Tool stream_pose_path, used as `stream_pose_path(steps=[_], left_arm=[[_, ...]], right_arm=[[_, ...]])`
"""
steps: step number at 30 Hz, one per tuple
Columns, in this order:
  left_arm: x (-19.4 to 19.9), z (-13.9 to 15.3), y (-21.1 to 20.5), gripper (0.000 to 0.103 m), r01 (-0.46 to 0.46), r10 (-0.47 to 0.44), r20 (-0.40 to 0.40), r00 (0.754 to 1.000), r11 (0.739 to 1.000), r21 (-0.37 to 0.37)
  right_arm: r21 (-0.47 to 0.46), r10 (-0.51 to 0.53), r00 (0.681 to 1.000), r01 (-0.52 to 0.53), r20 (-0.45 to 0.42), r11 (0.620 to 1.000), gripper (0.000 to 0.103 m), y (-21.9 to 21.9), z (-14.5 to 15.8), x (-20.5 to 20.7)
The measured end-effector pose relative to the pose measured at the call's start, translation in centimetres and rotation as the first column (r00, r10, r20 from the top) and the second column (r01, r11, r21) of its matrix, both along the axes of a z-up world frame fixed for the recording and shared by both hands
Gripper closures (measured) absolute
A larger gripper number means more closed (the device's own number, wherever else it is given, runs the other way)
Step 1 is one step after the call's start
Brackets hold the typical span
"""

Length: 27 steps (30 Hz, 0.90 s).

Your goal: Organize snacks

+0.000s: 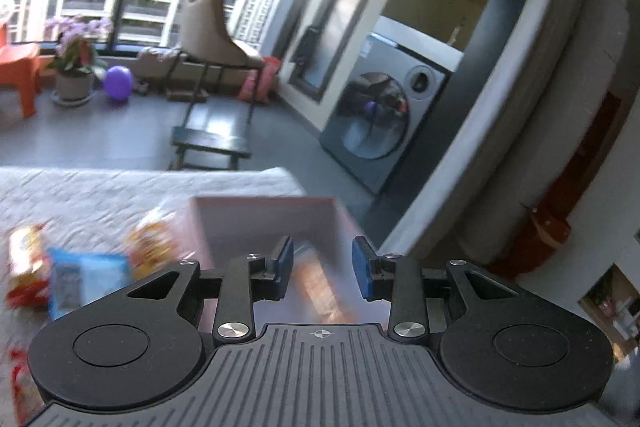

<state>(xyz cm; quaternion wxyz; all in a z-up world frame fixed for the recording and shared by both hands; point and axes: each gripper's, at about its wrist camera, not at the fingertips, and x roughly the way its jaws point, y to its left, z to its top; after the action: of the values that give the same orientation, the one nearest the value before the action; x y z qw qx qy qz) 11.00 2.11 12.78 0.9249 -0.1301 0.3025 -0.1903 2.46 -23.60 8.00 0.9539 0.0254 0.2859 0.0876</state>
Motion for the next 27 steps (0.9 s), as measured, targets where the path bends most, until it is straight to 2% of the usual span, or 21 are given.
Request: stream_pose_path(steps=[5,9,12,14,17,22,25,27], left_arm=[[-3.4,-3.2,3.8,0.067,-0.100,0.102,-0.050,0.994,0.994,0.052],[-6.5,-5.8,6.2,0.067,-0.160,0.167,-0.097,0.981,0.984,0.073],[-8.2,-6.5,7.4,0.067,-0.174,0.185,-0.104,0.977,0.979,0.106],[-8.8,-6.6,7.9,0.067,-0.172,0.184,-0.099,0.978,0.978,0.120],[-9.3,-6.5,8.4,0.067,-0.183,0.194,-0.081,0.978,0.975,0.130],[-10.4,-6.7,9.3,0.067,-0.209,0.219,-0.063,0.974,0.968,0.141],[-10.8,-6.8,10.7,0.067,-0.306,0.317,-0.028,0.948,0.932,0.196],[-10.7,-7.2,12.7,0.067,-0.347,0.361,-0.057,0.931,0.921,0.177]], right_arm=[[0.036,-0.013,1.000,0.013,0.020,0.999,0.068,-0.3,1.8,5.0],[0.037,0.023,1.000,-0.022,-0.019,0.999,0.067,2.3,1.9,10.9],[0.043,0.046,0.992,-0.042,-0.121,0.998,0.057,4.8,0.3,14.5],[0.087,0.066,0.980,-0.050,-0.189,0.995,0.057,5.9,-1.0,15.9],[0.127,0.081,0.964,-0.050,-0.252,0.991,0.057,7.0,-2.7,16.3],[0.044,0.057,0.961,-0.047,-0.269,0.998,0.057,8.7,-3.7,15.6],[0.004,0.061,0.967,-0.062,-0.248,0.998,0.057,9.8,-2.9,14.9],[-0.023,0.062,0.972,-0.069,-0.227,0.997,0.052,10.3,-2.1,14.3]])
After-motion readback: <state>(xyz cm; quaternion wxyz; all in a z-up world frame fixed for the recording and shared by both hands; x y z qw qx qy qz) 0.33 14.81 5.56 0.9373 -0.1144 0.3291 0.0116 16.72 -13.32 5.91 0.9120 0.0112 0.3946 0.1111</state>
